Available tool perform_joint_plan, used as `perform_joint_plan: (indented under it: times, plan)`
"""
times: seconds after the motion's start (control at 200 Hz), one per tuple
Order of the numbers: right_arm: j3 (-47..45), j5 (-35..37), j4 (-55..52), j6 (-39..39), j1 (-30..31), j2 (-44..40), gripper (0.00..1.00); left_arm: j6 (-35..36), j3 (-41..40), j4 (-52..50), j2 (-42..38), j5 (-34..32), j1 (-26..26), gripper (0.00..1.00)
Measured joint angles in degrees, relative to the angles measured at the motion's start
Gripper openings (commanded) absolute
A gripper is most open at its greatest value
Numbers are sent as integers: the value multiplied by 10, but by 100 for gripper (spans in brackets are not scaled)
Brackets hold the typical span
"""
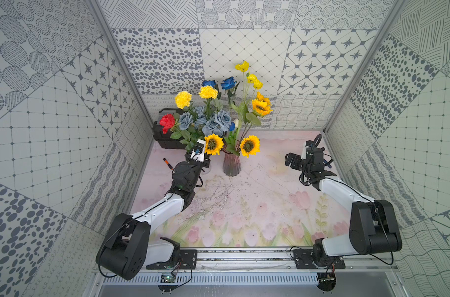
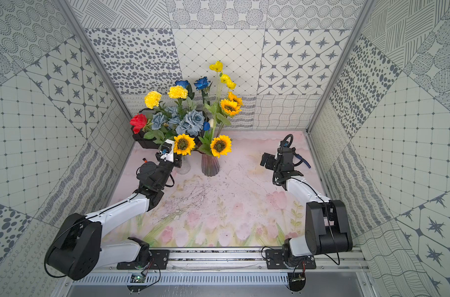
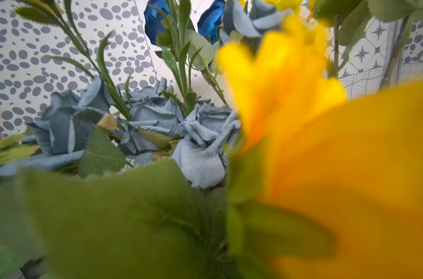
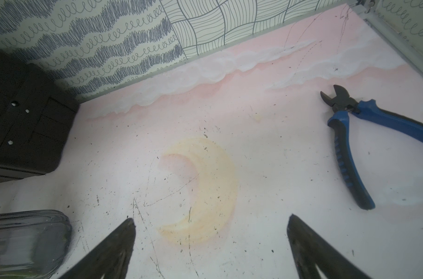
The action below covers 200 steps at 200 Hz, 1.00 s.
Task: Pick out yellow flowers from the vase
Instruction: Pick up the flower from the vase.
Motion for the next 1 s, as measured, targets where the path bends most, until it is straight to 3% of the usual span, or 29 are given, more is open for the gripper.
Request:
perform_joint_plan:
  times: [0.415,1.001]
  plan:
    - [0,-4,0,0,0,3,98,1,23,-49,-33,18,0,15]
    - [0,-9,0,1,0,3,98,16,52,-116,-69,21,3,4]
